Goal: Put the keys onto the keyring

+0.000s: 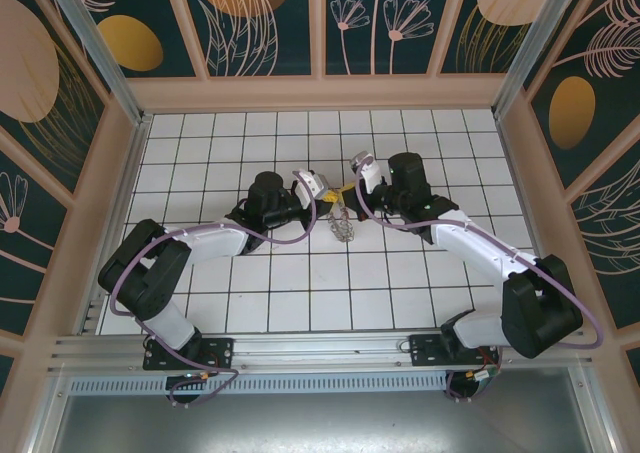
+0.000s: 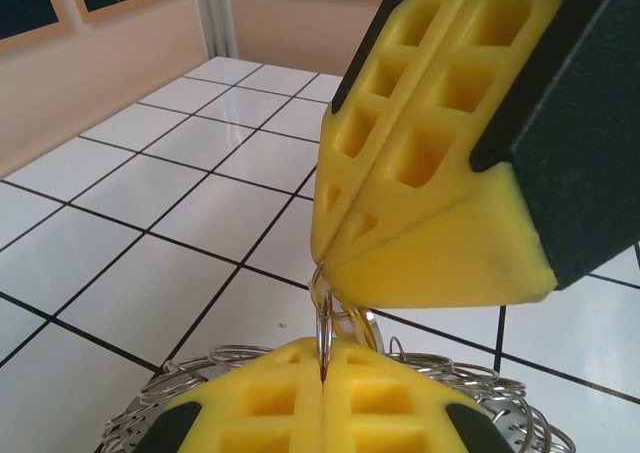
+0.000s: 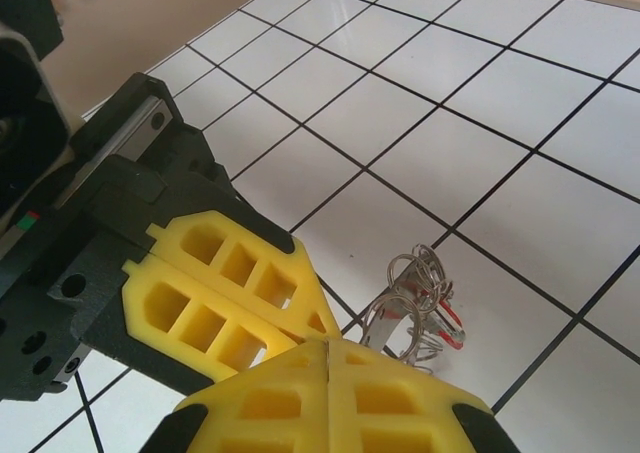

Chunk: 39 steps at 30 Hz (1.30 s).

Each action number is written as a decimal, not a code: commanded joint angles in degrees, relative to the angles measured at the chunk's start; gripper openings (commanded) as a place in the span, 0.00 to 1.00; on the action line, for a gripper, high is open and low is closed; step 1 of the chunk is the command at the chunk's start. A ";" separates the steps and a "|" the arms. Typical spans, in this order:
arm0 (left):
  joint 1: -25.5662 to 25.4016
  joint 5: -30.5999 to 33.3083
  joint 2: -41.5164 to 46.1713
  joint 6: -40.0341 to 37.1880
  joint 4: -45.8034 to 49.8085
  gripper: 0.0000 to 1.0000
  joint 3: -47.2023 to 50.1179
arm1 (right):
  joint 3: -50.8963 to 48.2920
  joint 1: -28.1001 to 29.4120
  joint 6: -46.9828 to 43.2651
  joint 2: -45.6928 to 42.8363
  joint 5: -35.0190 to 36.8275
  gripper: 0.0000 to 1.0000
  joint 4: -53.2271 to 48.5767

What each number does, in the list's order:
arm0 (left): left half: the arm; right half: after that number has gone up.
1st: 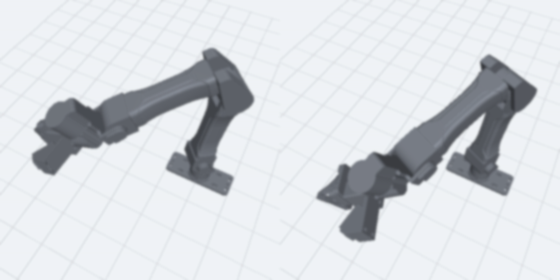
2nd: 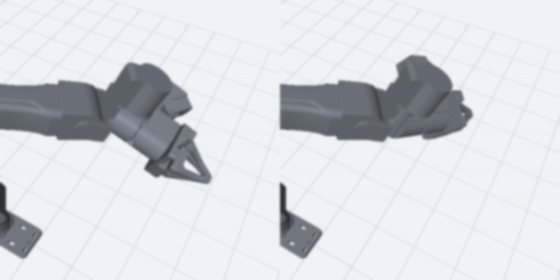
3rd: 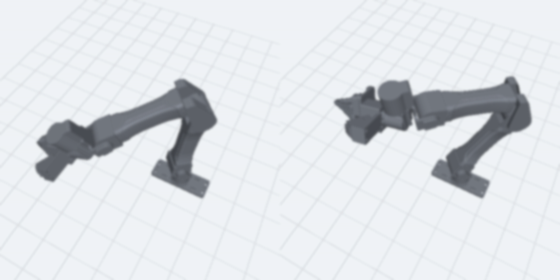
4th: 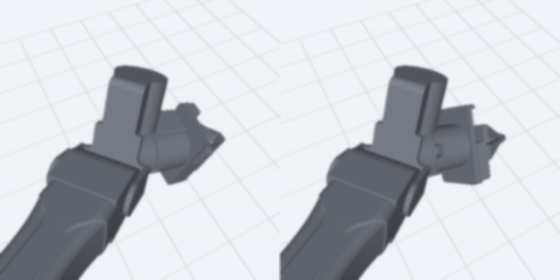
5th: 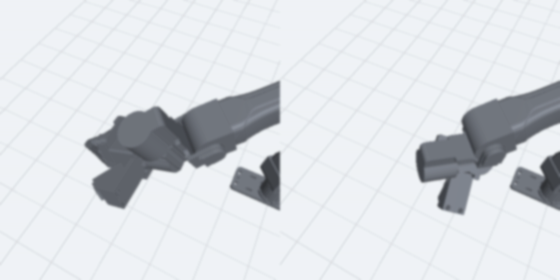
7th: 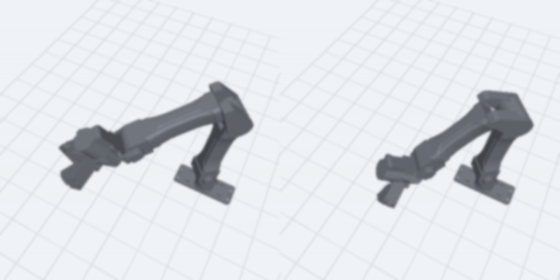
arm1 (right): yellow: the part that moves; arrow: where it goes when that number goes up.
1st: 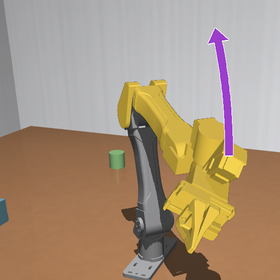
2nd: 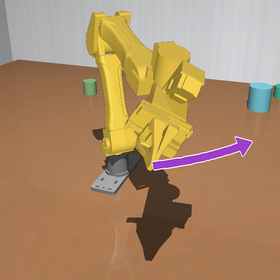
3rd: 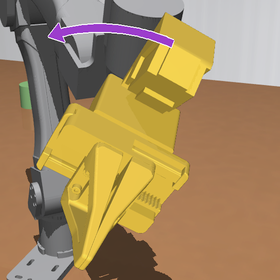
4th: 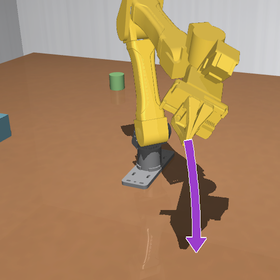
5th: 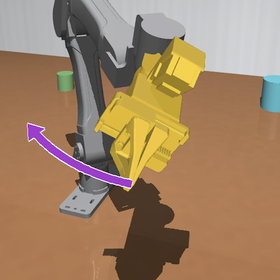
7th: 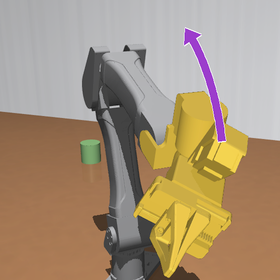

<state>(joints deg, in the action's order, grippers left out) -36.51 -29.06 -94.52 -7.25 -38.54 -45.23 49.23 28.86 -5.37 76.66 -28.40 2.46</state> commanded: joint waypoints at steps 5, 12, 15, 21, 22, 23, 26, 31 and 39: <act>0.15 0.60 1.01 -0.22 -0.12 0.00 -0.87 | -1.13 -2.93 2.52 -0.95 -0.86 0.00 1.49; 0.21 0.55 0.83 0.21 -0.55 0.00 -0.82 | -0.55 -1.98 2.53 -1.60 -4.73 0.00 3.06; 0.13 0.46 0.83 0.21 -0.39 0.00 -0.82 | -0.17 -1.40 2.44 -1.60 -5.95 0.00 3.27; 0.21 0.57 1.17 0.00 -0.57 0.00 -0.65 | 0.77 -0.96 1.52 -1.34 -5.44 0.00 1.74; 0.17 0.47 1.25 -0.02 -0.70 0.00 -0.56 | 0.79 -1.00 1.52 -1.26 -3.68 0.00 1.19; 0.18 0.44 1.34 -0.06 -0.89 0.00 -0.43 | 0.86 -1.12 1.56 -1.02 -1.97 0.00 0.63; 0.19 0.27 1.60 -0.18 -1.69 0.00 0.01 | 1.33 -2.99 2.73 1.00 -1.21 0.00 -1.69; 0.21 0.37 1.82 -0.26 -2.31 0.00 0.47 | 2.62 -4.01 3.51 3.32 -5.03 0.00 -3.81; 0.21 -0.21 1.84 -0.92 -1.80 0.00 0.34 | 5.15 -6.08 4.80 6.66 -8.71 0.00 -6.44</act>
<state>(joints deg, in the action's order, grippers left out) -36.53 -28.58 -94.52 -7.29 -38.70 -44.99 51.90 24.69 -2.07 81.41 -35.97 -1.32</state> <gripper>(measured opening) 0.058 0.052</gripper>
